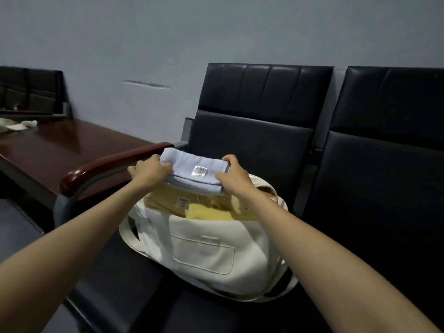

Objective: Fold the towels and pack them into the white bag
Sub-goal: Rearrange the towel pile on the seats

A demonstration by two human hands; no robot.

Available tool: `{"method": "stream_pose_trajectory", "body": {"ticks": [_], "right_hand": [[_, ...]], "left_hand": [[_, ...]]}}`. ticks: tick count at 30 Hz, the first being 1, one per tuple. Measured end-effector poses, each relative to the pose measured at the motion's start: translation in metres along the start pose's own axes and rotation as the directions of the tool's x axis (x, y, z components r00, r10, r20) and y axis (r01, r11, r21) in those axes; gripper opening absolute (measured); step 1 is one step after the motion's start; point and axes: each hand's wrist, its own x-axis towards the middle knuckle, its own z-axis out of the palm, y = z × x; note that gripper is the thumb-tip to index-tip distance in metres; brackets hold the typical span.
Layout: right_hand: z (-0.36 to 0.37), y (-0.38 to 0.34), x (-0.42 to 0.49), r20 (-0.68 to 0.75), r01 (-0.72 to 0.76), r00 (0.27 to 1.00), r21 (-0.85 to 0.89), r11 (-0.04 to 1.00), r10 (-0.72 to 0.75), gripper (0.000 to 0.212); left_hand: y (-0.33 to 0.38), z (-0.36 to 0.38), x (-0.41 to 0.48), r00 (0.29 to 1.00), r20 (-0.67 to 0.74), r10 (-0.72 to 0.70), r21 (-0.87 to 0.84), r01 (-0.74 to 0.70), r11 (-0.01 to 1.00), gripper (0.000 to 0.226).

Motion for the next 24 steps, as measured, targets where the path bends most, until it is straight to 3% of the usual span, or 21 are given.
{"method": "stream_pose_trajectory", "body": {"ticks": [4, 8, 12, 14, 17, 19, 22, 24], "right_hand": [[0.017, 0.004, 0.011, 0.065, -0.018, 0.997, -0.183, 0.983, 0.031, 0.026], [0.022, 0.002, 0.017, 0.134, -0.007, 0.990, -0.305, 0.952, 0.050, 0.036], [0.025, -0.001, 0.022, 0.173, -0.002, 0.982, -0.415, 0.910, 0.081, 0.030], [0.031, -0.003, 0.028, 0.168, -0.023, 0.979, -0.468, 0.883, 0.115, 0.028], [0.041, -0.005, 0.039, 0.138, -0.071, 0.976, -0.529, 0.846, 0.168, 0.032], [0.041, -0.006, 0.046, 0.073, -0.106, 0.983, -0.514, 0.851, 0.167, 0.036], [0.037, 0.001, 0.051, -0.070, -0.121, 0.992, -0.428, 0.895, 0.101, 0.032], [0.039, 0.010, 0.053, -0.122, -0.100, 0.991, -0.381, 0.919, 0.057, 0.026]], "left_hand": [[-0.013, 0.021, 0.008, 0.985, 0.162, -0.060, 0.112, 0.042, 0.993, 0.041], [-0.027, 0.033, 0.019, 0.950, 0.289, -0.118, 0.137, 0.080, 0.987, 0.049], [-0.019, 0.027, 0.024, 0.921, 0.378, -0.098, 0.165, 0.038, 0.986, 0.024], [-0.019, 0.032, 0.032, 0.903, 0.408, -0.136, 0.202, 0.056, 0.978, 0.034], [-0.023, 0.047, 0.046, 0.917, 0.350, -0.190, 0.216, 0.119, 0.969, 0.054], [-0.015, 0.048, 0.042, 0.955, 0.241, -0.171, 0.217, 0.119, 0.969, 0.048], [-0.005, 0.052, 0.041, 0.998, 0.055, -0.012, 0.157, 0.004, 0.988, 0.037], [-0.007, 0.062, 0.043, 1.000, 0.014, 0.004, 0.077, -0.005, 0.997, 0.033]]}}
